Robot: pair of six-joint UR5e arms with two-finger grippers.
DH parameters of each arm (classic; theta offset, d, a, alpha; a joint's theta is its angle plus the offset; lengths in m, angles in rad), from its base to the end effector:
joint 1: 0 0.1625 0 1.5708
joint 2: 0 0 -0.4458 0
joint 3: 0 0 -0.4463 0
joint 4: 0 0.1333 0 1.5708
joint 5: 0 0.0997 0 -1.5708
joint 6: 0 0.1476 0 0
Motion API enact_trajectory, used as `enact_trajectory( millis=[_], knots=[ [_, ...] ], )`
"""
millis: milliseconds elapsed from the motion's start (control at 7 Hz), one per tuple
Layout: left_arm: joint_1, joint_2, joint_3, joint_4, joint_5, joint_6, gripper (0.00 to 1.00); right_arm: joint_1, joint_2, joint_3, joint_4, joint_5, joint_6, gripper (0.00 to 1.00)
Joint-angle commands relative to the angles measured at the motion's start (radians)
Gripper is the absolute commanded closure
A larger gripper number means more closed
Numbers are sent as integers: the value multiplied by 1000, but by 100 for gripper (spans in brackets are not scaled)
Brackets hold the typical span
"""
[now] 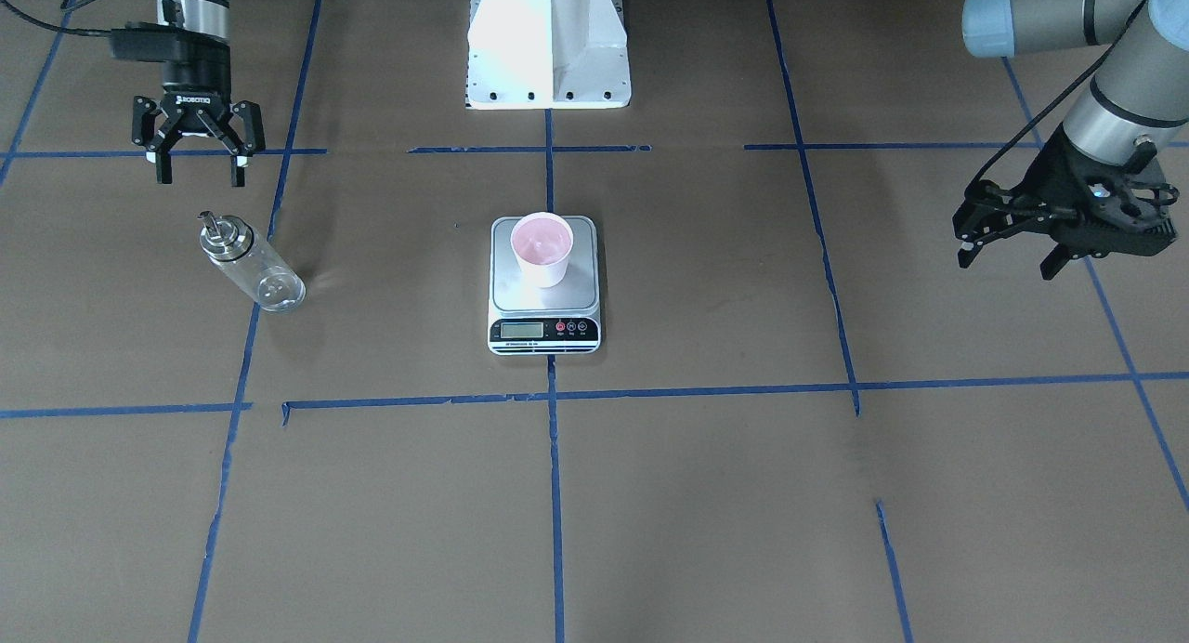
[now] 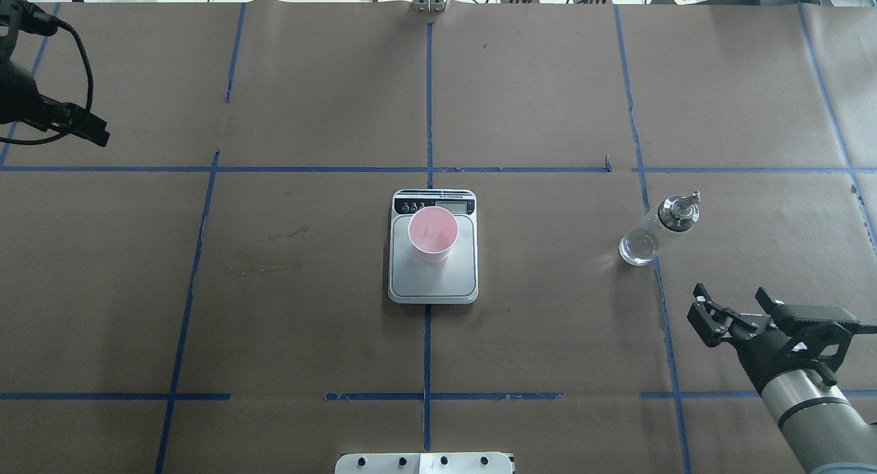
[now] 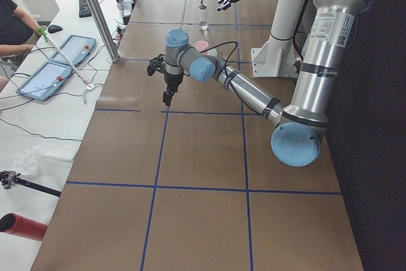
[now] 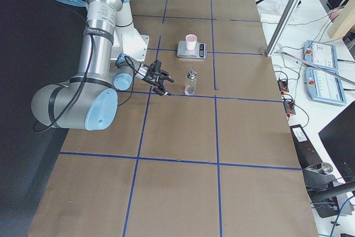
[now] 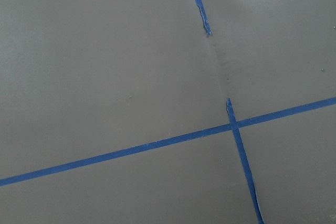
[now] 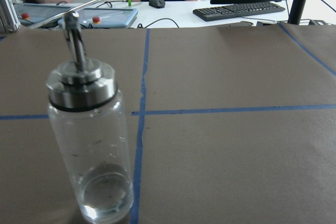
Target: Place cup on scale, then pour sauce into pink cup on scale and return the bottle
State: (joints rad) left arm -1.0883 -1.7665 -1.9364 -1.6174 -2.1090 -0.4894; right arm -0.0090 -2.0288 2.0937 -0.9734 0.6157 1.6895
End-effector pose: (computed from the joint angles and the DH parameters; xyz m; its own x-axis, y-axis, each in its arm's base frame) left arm 0.2360 -0.5748 0.4093 0.7305 0.2387 -0.6399 -0.0425 0.9510 0.3063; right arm -0.3816 -0.2504 0.5393 0.7242 0.0619 0.6868 -0.5867 0.5788 0.5664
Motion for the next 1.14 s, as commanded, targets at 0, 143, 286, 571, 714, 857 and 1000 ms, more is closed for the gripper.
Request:
enact_trajectory(
  millis=[0, 143, 286, 571, 714, 857, 1000],
  knots=[
    [1, -1, 5, -2, -2, 5, 9, 59, -45, -180, 404, 68, -249, 0],
    [-1, -1, 5, -2, -2, 8, 9, 169, -44, -193, 470, 187, -351, 0],
    [-1, 1, 7, -2, -2, 11, 9, 316, -13, -192, 473, 331, -464, 0],
    [-5, 2, 7, -2, -2, 27, 9, 724, 144, -266, 437, 766, -742, 0],
    [-37, 2, 19, -1, -17, 85, 6, 882, 241, -294, 341, 956, -842, 0],
    [-92, 2, 49, -4, -61, 153, 1, 1022, 316, -296, 203, 1133, -937, 0],
    [-148, 1, 103, -9, -100, 240, 1, 1125, 390, -297, 42, 1259, -1061, 0]
  ],
)
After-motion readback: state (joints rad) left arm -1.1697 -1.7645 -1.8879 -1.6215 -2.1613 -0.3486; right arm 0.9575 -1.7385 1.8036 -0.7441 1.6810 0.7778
